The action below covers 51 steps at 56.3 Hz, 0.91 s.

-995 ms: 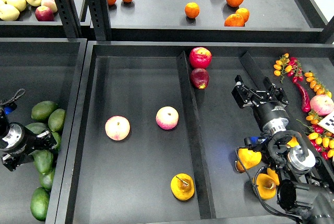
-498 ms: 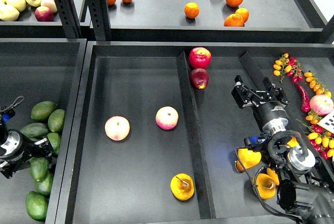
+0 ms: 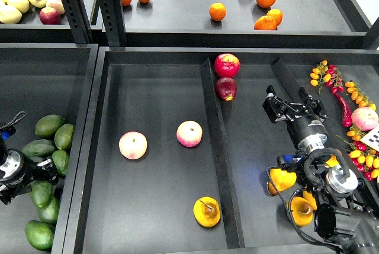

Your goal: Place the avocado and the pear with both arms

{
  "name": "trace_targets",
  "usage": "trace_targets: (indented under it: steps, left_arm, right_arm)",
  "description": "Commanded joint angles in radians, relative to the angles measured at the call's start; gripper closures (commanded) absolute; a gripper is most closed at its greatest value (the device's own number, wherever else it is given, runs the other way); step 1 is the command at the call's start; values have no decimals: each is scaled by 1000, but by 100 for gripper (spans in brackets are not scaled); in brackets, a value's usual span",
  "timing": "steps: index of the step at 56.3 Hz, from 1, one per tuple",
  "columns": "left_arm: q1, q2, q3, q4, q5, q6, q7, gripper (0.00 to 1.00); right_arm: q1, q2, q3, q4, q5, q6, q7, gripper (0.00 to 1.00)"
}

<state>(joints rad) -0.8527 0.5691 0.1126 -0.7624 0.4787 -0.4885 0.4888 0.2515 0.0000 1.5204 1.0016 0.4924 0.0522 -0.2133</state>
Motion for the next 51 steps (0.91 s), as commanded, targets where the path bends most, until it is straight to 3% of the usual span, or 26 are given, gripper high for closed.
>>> trace_targets:
  steps: [1, 23, 40, 51]
  left_arm:
    - [0, 0, 1, 0, 1, 0, 0, 59]
    - [-2, 0, -1, -2, 31, 0, 0, 40]
    - [-3, -3, -13, -2, 31, 0, 0, 16]
    - [-6, 0, -16, -5, 29, 0, 0, 10]
  right_arm:
    - [-1, 0, -5, 2, 0, 0, 0, 0]
    - [-3, 0, -6, 2, -2, 0, 0, 0]
    - [-3, 0, -6, 2, -8, 0, 0, 0]
    - [-5, 0, -6, 0, -8, 0, -1, 0]
